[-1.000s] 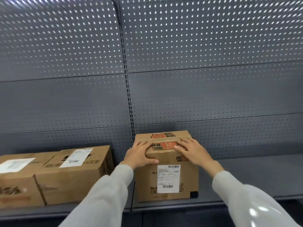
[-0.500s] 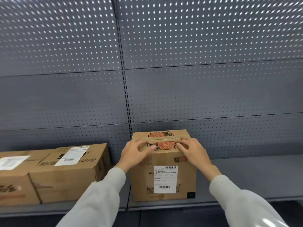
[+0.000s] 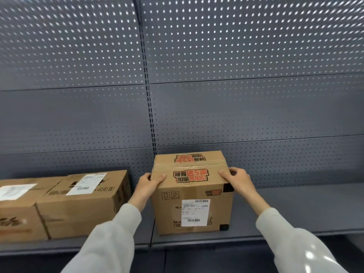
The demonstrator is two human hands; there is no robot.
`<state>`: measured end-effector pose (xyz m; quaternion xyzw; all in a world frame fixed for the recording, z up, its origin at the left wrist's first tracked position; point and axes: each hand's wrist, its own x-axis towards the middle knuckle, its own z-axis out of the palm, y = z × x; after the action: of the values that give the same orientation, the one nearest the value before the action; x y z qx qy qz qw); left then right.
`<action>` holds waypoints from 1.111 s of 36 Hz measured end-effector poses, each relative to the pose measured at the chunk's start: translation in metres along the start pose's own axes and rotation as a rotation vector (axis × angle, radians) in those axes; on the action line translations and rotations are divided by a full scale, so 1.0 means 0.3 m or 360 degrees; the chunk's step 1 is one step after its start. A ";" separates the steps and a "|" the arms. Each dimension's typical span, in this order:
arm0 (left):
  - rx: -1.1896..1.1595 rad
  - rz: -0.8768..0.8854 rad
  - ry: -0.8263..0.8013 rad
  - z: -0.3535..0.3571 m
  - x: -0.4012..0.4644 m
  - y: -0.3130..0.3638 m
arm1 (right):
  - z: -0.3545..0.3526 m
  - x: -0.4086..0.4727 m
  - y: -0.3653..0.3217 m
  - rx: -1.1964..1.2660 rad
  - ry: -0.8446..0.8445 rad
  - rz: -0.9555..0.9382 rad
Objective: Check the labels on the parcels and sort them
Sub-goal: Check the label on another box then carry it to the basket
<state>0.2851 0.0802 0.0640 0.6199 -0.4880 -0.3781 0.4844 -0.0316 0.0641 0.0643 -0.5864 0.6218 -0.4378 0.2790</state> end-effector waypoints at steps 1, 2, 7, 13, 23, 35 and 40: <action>-0.0005 0.0028 0.0027 -0.005 -0.007 -0.004 | -0.007 -0.012 -0.006 0.0009 0.0004 -0.0033; -0.0016 0.0053 0.0056 -0.013 -0.016 -0.010 | -0.012 -0.024 -0.012 0.0024 0.0005 -0.0060; -0.0086 0.0194 0.0121 -0.039 -0.075 -0.034 | -0.033 -0.082 -0.004 0.0108 -0.0004 -0.0179; -0.0118 0.0283 0.0080 -0.037 -0.137 -0.141 | -0.003 -0.160 0.081 0.0188 0.0068 -0.0240; -0.0024 0.0246 0.0092 0.021 -0.214 -0.343 | 0.118 -0.293 0.282 0.0207 0.0107 -0.0080; -0.0015 0.0023 -0.0178 -0.029 -0.211 -0.384 | 0.120 -0.281 0.420 -0.0134 -0.0275 0.0087; -0.0049 0.0167 -0.0045 -0.058 -0.169 -0.290 | 0.045 -0.215 0.353 -0.0082 0.0197 -0.0011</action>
<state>0.3103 0.1382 -0.0163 0.5805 -0.5207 -0.3684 0.5061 -0.0612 0.1163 -0.0449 -0.5674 0.6469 -0.4581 0.2231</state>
